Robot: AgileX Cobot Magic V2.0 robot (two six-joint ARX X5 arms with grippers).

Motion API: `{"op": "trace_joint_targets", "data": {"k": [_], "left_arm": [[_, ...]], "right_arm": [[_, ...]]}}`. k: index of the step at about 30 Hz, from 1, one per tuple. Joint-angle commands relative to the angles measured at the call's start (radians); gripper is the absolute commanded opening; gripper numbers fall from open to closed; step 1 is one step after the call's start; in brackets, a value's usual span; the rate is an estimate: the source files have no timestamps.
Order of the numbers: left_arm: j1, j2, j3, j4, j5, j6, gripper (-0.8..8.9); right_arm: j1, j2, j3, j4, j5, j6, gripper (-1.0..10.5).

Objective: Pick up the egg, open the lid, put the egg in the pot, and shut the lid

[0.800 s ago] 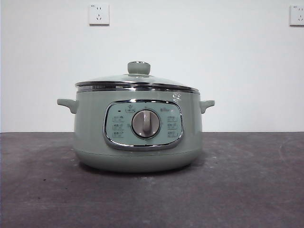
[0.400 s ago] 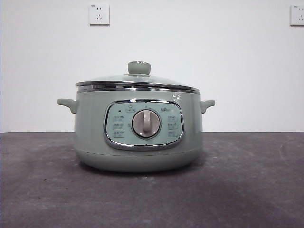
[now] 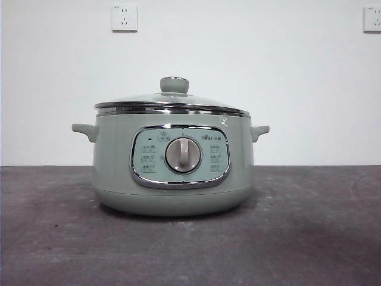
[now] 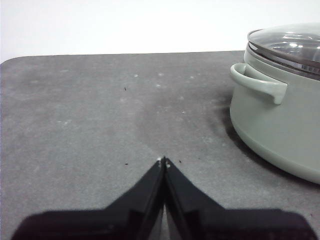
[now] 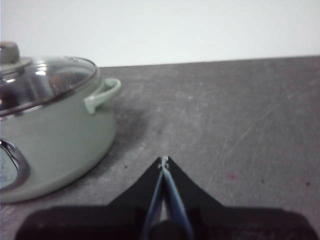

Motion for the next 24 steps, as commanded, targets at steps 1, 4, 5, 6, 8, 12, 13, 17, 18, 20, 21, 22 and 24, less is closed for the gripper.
{"op": "trace_joint_targets", "data": {"k": [1,4,5,6,8,12,13,17,18,20,21,22,24], "left_arm": [[0.003,-0.003,-0.014,0.000,0.000,-0.006,-0.03],[0.003,-0.003,-0.014,0.000,0.000,-0.006,-0.03],[0.003,-0.003,-0.014,0.000,0.000,-0.006,-0.03],[0.003,-0.003,-0.014,0.000,0.000,-0.006,-0.03],[0.003,-0.003,-0.014,0.001,0.000,-0.006,-0.03],[0.003,-0.003,-0.014,0.001,0.000,-0.006,-0.03],[0.003,-0.003,-0.014,0.001,0.000,-0.006,-0.03],[0.003,-0.003,-0.014,0.001,0.000,-0.006,-0.03],[0.003,-0.003,-0.014,0.001,0.000,-0.006,-0.03],[0.003,-0.003,-0.014,0.001,0.000,-0.006,-0.03],[0.003,-0.003,-0.014,0.001,0.000,-0.006,-0.03],[0.003,-0.003,-0.014,0.001,0.000,-0.006,-0.03],[0.003,-0.003,-0.014,0.001,0.000,-0.006,-0.03]], "right_arm": [[0.003,-0.024,-0.038,0.013,0.005,0.027,0.0],[0.004,-0.036,-0.064,0.007,0.002,0.028,0.0],[0.005,-0.036,-0.064,-0.009,0.003,0.027,0.0],[0.006,-0.036,-0.064,-0.022,0.002,0.027,0.0],[0.009,-0.036,-0.064,-0.024,0.002,0.027,0.0],[0.009,-0.036,-0.064,-0.019,0.002,0.081,0.0],[0.009,-0.036,-0.063,-0.017,0.002,0.078,0.0],[0.009,-0.030,-0.063,-0.018,0.002,0.078,0.0],[0.009,-0.030,-0.063,-0.018,0.003,0.078,0.0],[0.009,-0.030,-0.063,-0.018,0.003,0.078,0.0],[0.009,-0.030,-0.063,-0.018,0.003,0.078,0.0],[0.009,-0.030,-0.063,-0.018,0.002,0.078,0.0],[0.009,-0.030,-0.063,-0.018,0.002,0.078,0.0]]}}
